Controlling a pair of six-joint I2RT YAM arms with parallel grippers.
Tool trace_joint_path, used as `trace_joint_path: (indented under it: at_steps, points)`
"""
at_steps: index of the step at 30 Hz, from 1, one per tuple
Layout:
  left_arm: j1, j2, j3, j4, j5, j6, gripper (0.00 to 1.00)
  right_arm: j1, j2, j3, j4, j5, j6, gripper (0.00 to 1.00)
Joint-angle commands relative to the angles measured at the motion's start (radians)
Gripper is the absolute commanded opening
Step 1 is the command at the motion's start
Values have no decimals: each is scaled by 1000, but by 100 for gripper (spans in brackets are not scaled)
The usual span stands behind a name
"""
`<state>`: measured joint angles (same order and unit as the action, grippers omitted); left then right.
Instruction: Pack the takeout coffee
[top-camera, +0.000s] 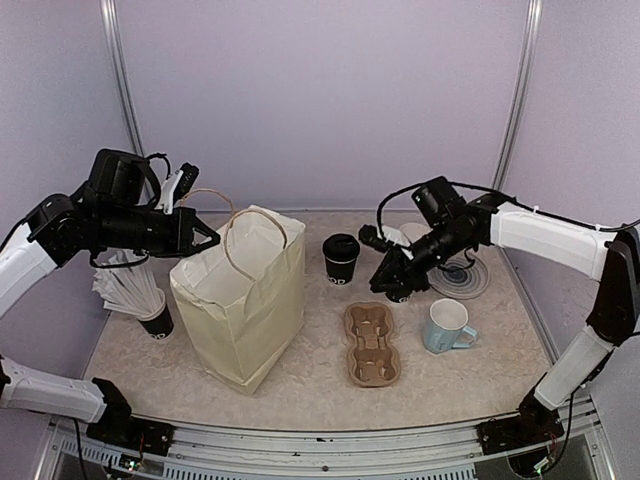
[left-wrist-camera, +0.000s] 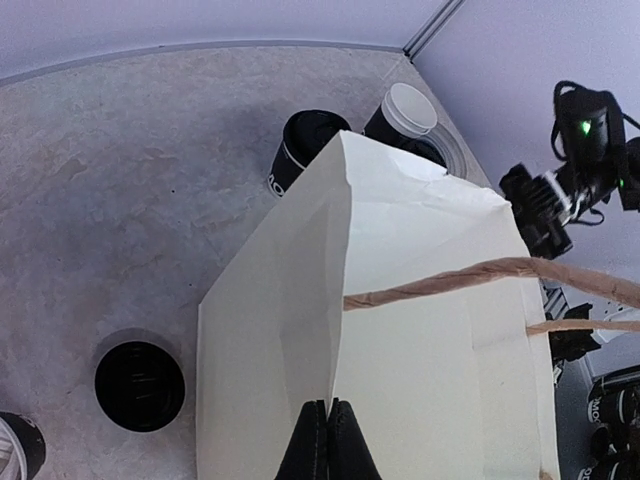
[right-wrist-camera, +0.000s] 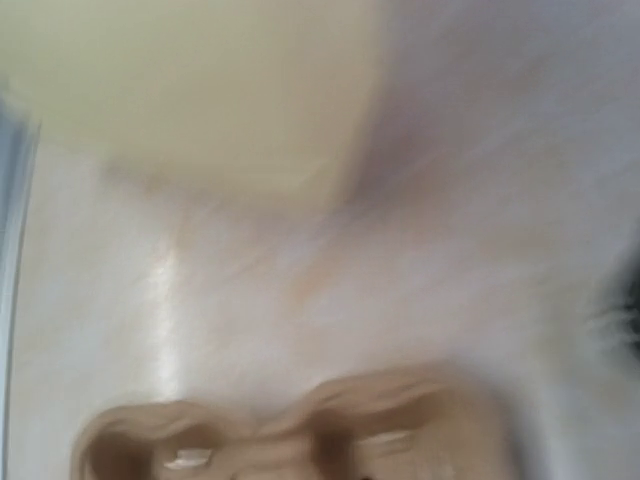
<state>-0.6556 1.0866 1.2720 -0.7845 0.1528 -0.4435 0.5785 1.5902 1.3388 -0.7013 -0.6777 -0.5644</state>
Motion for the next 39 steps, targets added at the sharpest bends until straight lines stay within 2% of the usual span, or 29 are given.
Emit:
trace_joint_path:
  at_steps: [1, 4, 11, 16, 21, 31, 34, 39]
  points:
    - [-3, 17, -2, 53, 15, 32, 0, 150, 12, -112, -25, 155, -97, 4]
    - [-3, 34, -8, 56, 25, 32, 0, 220, 42, -161, -20, 242, -118, 0]
    - [-4, 42, -28, 83, 57, 15, 0, 295, 77, -270, -29, 371, -184, 0]
    - [-4, 53, -30, 97, 70, 15, 0, 302, 115, -339, -54, 455, -204, 0]
    - [-4, 77, -19, 88, 80, 33, 0, 300, 102, -403, -38, 625, -198, 0]
    - [-4, 83, -44, 113, 88, 40, 0, 276, 61, -391, 16, 833, -224, 0]
    - [-4, 74, -50, 106, 87, 44, 0, 260, 52, -361, 25, 854, -232, 0]
    - [-3, 56, -53, 98, 80, 48, 0, 258, 9, -293, -16, 767, -222, 1]
